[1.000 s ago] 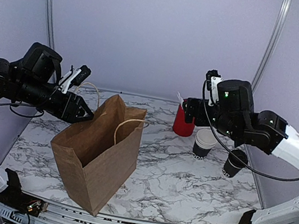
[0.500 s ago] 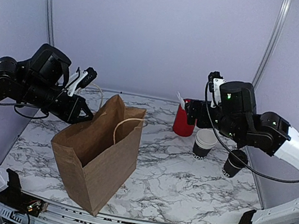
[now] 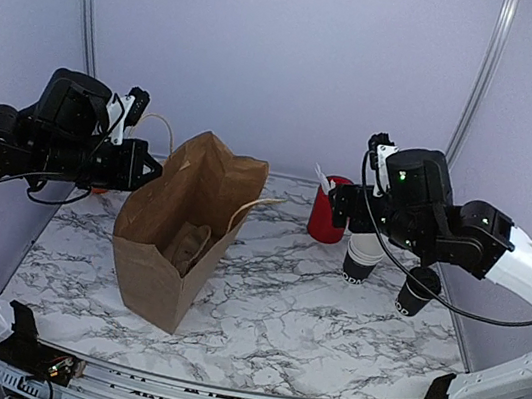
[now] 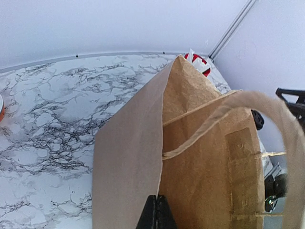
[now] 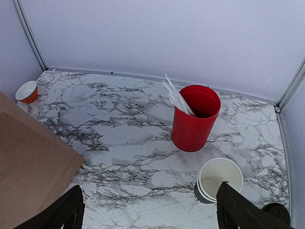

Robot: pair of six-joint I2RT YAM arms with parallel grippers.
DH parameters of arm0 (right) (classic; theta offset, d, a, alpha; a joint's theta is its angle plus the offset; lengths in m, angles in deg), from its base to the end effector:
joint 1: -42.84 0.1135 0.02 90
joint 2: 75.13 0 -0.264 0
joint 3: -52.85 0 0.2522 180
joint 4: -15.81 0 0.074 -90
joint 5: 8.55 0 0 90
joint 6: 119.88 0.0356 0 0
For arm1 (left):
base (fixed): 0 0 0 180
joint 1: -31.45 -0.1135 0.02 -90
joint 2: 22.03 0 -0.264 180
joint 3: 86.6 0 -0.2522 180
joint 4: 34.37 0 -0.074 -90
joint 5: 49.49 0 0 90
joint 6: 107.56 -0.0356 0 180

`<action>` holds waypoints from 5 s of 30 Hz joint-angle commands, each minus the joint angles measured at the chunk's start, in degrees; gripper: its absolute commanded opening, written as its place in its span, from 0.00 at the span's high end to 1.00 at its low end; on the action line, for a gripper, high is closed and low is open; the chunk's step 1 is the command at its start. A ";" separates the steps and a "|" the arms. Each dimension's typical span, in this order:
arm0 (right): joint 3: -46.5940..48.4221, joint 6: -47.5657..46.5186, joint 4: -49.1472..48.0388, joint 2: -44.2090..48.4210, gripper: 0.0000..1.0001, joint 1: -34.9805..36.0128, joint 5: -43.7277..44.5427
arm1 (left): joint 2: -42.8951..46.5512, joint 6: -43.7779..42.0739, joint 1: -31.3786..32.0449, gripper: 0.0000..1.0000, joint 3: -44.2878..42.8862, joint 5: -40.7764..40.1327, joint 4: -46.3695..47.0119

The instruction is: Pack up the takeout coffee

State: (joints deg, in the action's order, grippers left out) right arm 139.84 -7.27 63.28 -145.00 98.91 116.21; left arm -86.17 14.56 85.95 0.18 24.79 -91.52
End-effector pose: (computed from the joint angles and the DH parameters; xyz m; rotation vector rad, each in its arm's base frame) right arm 0.1616 0.2038 0.3834 -0.2292 1.9938 0.2397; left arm 0.1361 -0.1741 0.4227 0.2368 2.0929 -0.6531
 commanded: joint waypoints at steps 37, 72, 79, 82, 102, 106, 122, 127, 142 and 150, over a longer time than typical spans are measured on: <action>-2.27 4.65 7.50 -1.11 0.06 -5.22 -5.44 | 6.95 18.90 -1.33 0.78 18.47 -9.85 26.07; -12.76 2.41 13.88 10.16 0.06 -29.81 -11.95 | 19.82 7.66 -1.33 0.01 20.92 -17.25 24.40; -18.31 0.49 14.75 12.69 0.06 -38.48 -15.98 | 20.49 7.69 -1.91 0.01 22.68 -20.29 24.08; -19.76 -0.50 14.89 13.15 0.06 -42.12 -17.21 | 19.78 6.52 -4.00 0.01 22.07 -17.55 23.91; -20.11 -4.76 13.70 3.67 0.12 -49.29 -24.35 | 19.43 7.39 -17.79 0.01 24.97 2.22 24.88; -20.39 -4.96 13.40 2.99 0.13 -50.25 -24.78 | 19.23 7.18 -18.18 0.01 24.97 2.92 24.95; -21.84 -5.50 10.12 0.81 0.21 -52.01 -27.03 | 19.63 7.58 -18.73 0.01 25.32 3.33 24.97; -22.45 -5.47 9.46 -0.03 0.24 -52.03 -27.29 | 19.67 7.69 -18.86 0.01 25.32 3.25 24.92; -16.35 -5.59 13.34 4.76 0.39 -51.62 -26.52 | 19.57 7.87 -18.90 0.01 25.23 2.72 25.01; -9.62 -3.27 16.74 5.23 0.39 -45.86 -24.06 | 19.70 7.74 -19.00 0.01 25.23 2.33 24.91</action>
State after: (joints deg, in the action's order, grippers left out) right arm 125.31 -12.10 77.67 -140.45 49.76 90.18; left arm -67.31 22.27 67.28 25.19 27.58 -67.66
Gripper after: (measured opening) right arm 0.702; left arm 0.992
